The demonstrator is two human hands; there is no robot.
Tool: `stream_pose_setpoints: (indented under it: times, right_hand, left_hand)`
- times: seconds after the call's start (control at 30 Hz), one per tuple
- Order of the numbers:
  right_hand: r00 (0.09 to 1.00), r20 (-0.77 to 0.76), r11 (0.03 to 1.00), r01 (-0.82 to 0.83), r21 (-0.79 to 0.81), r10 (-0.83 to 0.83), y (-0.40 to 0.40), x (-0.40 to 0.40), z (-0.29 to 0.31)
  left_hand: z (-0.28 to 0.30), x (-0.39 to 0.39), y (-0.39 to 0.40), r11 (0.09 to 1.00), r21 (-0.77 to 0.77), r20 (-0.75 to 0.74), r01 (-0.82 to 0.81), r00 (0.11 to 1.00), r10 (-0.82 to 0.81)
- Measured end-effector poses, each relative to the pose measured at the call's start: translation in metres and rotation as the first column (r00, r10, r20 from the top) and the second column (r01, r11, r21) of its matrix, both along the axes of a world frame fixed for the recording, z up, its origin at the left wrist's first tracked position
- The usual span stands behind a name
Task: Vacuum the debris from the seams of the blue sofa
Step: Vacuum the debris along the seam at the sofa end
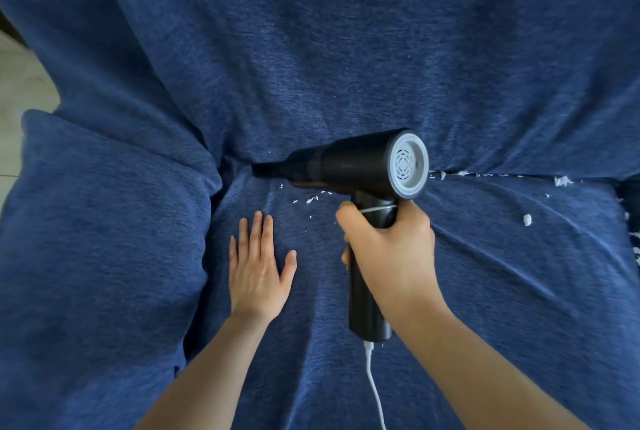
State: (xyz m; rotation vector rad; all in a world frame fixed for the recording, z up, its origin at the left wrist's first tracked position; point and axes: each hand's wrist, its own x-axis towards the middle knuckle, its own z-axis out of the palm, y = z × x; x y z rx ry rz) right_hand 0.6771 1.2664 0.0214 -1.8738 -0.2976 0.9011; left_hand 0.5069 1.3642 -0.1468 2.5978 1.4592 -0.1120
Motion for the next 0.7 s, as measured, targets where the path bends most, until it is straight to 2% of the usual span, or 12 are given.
stream_pose_setpoints:
  times: [0.13,0.37,0.5,0.7]
  right_hand:
    - [1.0,0.006,1.0,-0.007,-0.021,0.007,0.003,0.004,0.001]
    - [0.996,0.012,0.996,0.088,-0.026,-0.088,0.001,0.013,0.006]
    - [0.995,0.01,0.994,0.099,-0.041,-0.099,-0.009,0.018,0.008]
    - [0.992,-0.073,0.993,0.098,-0.069,-0.103,-0.035,0.017,0.013]
  left_hand:
    - [0.002,-0.001,0.001,1.0,-0.001,0.017,0.011,1.0,-0.011]
    - [0.007,0.02,0.017,1.0,-0.028,0.127,0.0,0.992,0.003]
    - [0.003,0.028,0.017,1.0,-0.02,0.05,-0.014,0.999,0.015]
    - [0.002,0.029,0.014,1.0,0.001,-0.027,-0.013,1.0,0.013]
